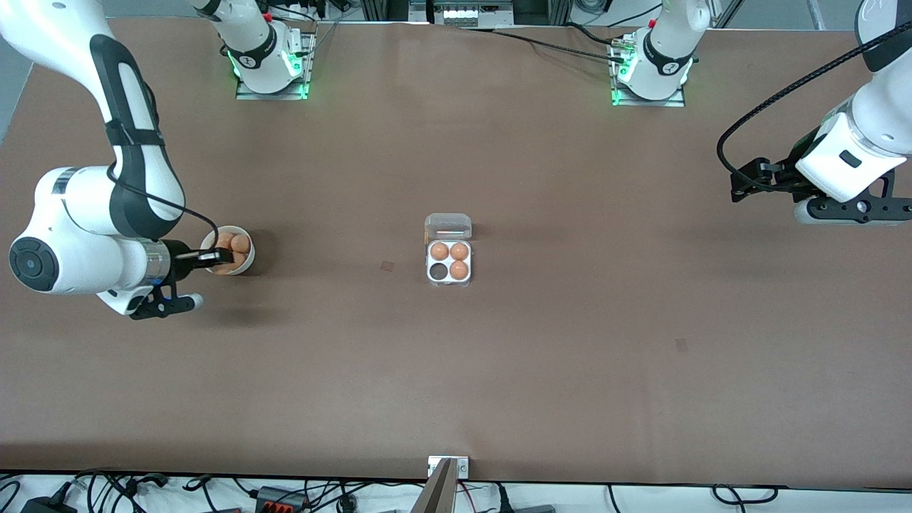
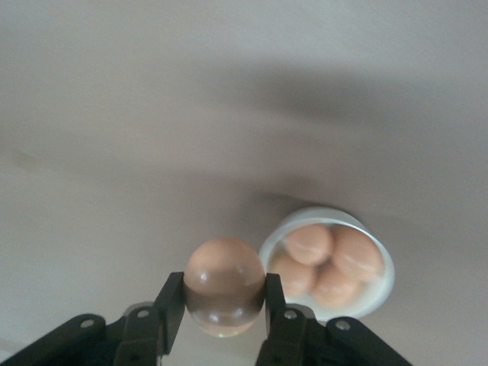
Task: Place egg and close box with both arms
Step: 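Carry the egg with the right gripper to the clear egg box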
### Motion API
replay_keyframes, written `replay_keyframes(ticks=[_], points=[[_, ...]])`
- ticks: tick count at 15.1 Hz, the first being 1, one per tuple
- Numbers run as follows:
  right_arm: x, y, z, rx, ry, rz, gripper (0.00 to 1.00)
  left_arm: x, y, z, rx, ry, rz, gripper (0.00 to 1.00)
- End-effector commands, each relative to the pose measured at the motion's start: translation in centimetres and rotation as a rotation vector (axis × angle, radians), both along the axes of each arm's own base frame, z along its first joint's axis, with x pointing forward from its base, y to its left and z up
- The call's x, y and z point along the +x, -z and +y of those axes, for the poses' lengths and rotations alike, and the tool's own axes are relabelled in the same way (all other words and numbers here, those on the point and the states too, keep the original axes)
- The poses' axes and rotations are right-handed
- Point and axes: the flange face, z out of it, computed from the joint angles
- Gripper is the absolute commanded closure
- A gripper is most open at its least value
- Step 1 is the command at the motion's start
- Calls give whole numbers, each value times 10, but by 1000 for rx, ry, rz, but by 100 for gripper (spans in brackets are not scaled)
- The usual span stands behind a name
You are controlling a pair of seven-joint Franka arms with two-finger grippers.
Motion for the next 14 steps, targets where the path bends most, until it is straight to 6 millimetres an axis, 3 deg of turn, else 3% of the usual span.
replay_keyframes(ticks=[1, 5, 7, 11, 14], points=[[11, -13, 59, 37, -1, -95, 88, -4, -4, 1, -16, -10, 4, 0], [9, -14, 174, 28, 111, -254, 88, -5, -4, 2, -17, -11, 8, 0], [2, -10, 219, 46, 141, -309, 88, -4, -3, 2, -17, -11, 8, 0], [-21, -3, 291, 76, 205, -360, 88, -4, -3, 2, -17, -11, 11, 0], [-36, 27, 330, 76, 274, -366, 88, -5, -3, 2, -17, -8, 10, 0]])
